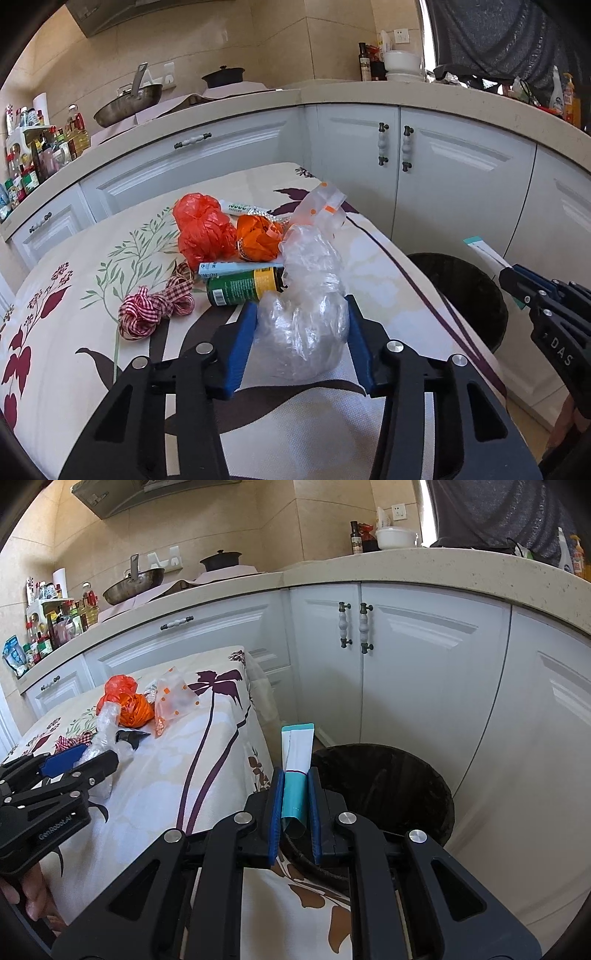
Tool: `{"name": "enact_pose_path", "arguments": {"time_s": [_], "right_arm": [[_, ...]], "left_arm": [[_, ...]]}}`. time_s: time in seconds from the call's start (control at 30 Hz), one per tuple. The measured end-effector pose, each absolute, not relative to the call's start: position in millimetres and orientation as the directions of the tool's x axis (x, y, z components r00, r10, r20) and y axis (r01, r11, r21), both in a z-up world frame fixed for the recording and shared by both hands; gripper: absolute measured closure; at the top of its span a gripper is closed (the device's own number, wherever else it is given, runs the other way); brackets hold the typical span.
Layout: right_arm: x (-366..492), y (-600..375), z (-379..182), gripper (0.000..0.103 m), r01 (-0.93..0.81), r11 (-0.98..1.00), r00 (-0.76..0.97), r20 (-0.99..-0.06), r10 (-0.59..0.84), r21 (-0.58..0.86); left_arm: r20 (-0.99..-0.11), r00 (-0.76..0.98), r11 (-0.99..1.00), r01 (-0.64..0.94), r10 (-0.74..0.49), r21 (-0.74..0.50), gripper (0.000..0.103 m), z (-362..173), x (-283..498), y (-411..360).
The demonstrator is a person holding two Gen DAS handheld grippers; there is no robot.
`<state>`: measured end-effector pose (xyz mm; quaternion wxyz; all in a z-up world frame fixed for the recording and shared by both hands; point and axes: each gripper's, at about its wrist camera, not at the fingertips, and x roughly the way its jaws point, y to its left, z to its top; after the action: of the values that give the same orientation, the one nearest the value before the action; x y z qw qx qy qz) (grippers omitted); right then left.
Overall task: Collect trash
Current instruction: 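Carry the plastic bag and teal marker over the bin and release both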
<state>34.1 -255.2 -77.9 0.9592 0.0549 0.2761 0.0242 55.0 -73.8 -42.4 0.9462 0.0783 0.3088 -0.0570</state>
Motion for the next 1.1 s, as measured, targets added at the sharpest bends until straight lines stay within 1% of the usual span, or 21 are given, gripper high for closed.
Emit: {"name": "enact_pose_path", "arguments": {"time_s": [0.23,0.4,0.57,0.8,1.1], "right_arm": [[34,-261,-76,0.090,0.004,0.994,0.851,-0.522,0.053,0.109],[35,-270,-73,0.090,0.030,0.995,0.856,-0.517,0.024,0.096],[36,-284,-69,0.090,0.063,0.994,0.861,-0.508,-0.010,0.087],[41,-314,-64,0.090,0.128,0.990,0.864,-0.497,-0.079,0.066],[58,-346,-71,0.090,0.177,0.982,0.857,-0.501,-0.122,0.064]], "left_arm": [[-0.557,0.828,0.981,0.156,-0.065,0.117,0.056,-29,49,-78],[-0.548,0.833,0.978,0.174,-0.082,0.117,0.056,-21,54,-87],[-0.546,0.828,0.972,0.213,-0.127,0.096,0.056,-15,63,-107],[-0.530,0.831,0.958,0.265,-0.169,0.109,0.056,-14,74,-147],[-0.576,0.795,0.944,0.310,-0.190,0.116,0.056,-23,99,-195]]}}
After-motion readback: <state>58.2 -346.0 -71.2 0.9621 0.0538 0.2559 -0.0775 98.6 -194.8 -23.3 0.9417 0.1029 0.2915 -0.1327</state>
